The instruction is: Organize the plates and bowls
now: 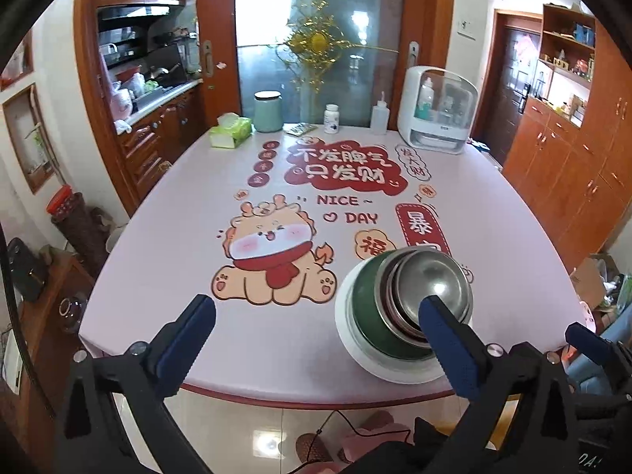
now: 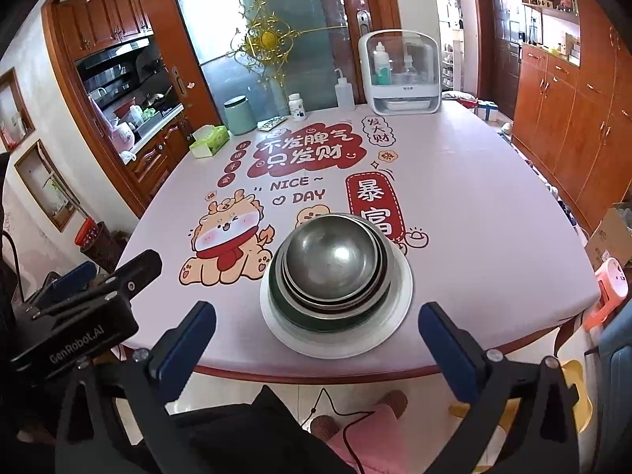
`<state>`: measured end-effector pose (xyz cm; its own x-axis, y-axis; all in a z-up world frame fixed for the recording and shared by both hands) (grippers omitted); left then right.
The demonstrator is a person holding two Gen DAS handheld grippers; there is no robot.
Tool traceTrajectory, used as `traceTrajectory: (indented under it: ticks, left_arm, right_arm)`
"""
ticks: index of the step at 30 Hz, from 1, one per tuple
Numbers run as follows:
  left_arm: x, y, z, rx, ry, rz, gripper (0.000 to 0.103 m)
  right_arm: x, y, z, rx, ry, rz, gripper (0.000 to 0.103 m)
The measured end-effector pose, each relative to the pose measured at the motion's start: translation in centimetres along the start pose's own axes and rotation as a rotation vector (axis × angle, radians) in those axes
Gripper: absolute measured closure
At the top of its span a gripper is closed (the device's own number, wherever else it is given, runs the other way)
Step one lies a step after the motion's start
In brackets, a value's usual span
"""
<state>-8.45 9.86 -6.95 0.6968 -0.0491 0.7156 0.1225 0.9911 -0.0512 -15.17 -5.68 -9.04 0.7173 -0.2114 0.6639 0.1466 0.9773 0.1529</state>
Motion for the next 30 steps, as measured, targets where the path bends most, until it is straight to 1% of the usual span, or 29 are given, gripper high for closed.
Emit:
traceTrajectory:
  ticks: [6, 13, 30]
  left_arm:
    - [0.1, 0.3, 0.9, 0.027, -0.034, -0.001, 0.001]
    - [0.2, 0.0, 1.7, 0.038, -0.059, -0.022, 0.001]
    - [-0.1, -0.2, 2.0, 0.028, -0.060, -0.027, 0.001]
  right_arm:
    - [-0.1, 0.2, -0.1, 0.012, 0.001, 0.000, 0.000]
    - [-0.6, 0.3, -0.1, 0.026, 0.015, -0.005, 0.000]
    - [-1.0, 0.3, 0.1, 0.023, 0.018, -0.009, 0.000]
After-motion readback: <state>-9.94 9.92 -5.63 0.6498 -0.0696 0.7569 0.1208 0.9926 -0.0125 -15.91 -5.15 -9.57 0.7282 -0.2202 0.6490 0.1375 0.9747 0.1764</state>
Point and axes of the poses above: each gripper's, at about its wrist camera, not at the fingertips, and z roughly against the way its jaws point, y to its left, x to its top, the point moved 6 cm from there along -z, roughly the way its jaws point, and after that the axes turned 1 degree about -z, right-handed, at the moved point
